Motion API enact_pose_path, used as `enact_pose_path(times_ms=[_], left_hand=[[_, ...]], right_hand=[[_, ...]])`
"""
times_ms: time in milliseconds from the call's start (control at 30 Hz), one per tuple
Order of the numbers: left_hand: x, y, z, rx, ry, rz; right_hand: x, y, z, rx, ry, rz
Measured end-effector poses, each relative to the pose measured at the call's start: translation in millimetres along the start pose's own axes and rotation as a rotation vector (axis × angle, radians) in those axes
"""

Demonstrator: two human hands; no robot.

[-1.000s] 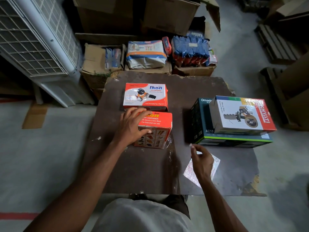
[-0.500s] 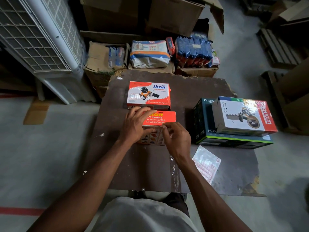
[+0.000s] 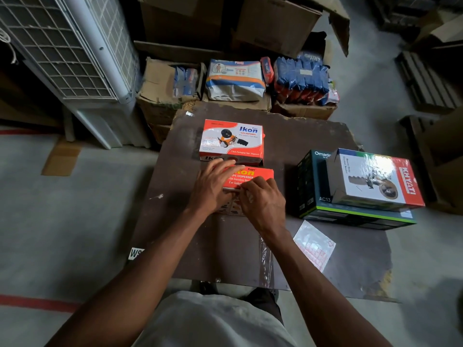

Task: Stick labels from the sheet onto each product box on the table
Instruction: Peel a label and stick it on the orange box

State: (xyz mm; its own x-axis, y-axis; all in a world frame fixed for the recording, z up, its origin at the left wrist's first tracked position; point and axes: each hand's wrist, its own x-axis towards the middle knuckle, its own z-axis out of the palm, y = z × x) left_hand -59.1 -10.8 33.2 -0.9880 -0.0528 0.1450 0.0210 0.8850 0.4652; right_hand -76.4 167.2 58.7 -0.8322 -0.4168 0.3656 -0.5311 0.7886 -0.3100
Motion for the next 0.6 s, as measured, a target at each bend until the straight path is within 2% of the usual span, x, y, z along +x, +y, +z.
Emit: enact_pose_path(times_ms=[600], left_hand=[[-1.0, -3.9, 1.8, -0.020, 0.026, 0.028]], right_hand=[[-10.0, 10.3, 6.7, 0.021, 0.028, -0.075]])
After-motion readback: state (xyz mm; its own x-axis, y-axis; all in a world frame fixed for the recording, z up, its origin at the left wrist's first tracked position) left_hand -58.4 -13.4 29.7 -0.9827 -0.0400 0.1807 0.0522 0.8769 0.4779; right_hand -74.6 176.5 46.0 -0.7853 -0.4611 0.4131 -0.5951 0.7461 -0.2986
